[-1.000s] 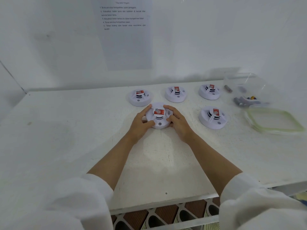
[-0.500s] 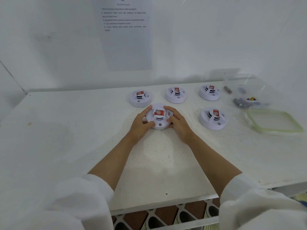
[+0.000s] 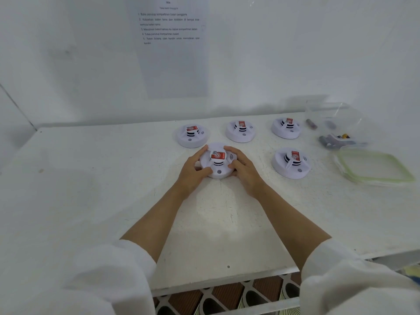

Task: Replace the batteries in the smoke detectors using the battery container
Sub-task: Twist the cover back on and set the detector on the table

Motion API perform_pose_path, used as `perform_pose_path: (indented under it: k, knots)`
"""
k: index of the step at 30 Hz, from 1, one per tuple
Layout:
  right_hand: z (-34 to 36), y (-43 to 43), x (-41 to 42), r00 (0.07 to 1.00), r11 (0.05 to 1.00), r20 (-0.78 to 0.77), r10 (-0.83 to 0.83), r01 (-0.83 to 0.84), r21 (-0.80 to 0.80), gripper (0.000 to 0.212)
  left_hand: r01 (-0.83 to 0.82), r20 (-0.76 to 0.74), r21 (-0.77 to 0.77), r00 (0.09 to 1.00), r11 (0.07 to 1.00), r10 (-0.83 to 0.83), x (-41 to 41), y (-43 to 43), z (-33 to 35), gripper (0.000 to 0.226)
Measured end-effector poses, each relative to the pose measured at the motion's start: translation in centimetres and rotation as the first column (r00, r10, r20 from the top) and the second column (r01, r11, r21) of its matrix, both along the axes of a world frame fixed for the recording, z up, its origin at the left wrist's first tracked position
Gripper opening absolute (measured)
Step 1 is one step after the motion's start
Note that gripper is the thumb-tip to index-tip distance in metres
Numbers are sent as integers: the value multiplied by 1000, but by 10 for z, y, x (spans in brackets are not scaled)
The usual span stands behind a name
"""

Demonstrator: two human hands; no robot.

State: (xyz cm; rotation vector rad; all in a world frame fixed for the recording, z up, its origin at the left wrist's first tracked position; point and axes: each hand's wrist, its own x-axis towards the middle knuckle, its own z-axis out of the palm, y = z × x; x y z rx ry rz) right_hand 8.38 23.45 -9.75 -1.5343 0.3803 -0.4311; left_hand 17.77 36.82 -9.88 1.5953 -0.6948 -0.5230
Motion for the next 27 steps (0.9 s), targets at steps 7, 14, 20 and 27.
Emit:
perform_pose_path:
  k: [7,14,20,27]
  knots:
    - [1,1,0,1000,1000,-2,0,0,4,44,4,-2,-1,1000,1000,-4,1,1,0,63]
    - [2,1,0,1000,1000,0,0,0,3,43,1,7,4,1000,1000,-1,2,0,-1,63]
    - [1,1,0,1000,1000,-2,-1,1,-16,41,-6,10,6,1000,1000,6,2,0,-2,63]
    - [1,1,-1,1000,1000,-8,-4,4,-5,43,-11,15,8,1000,1000,11,0,0,-1,63]
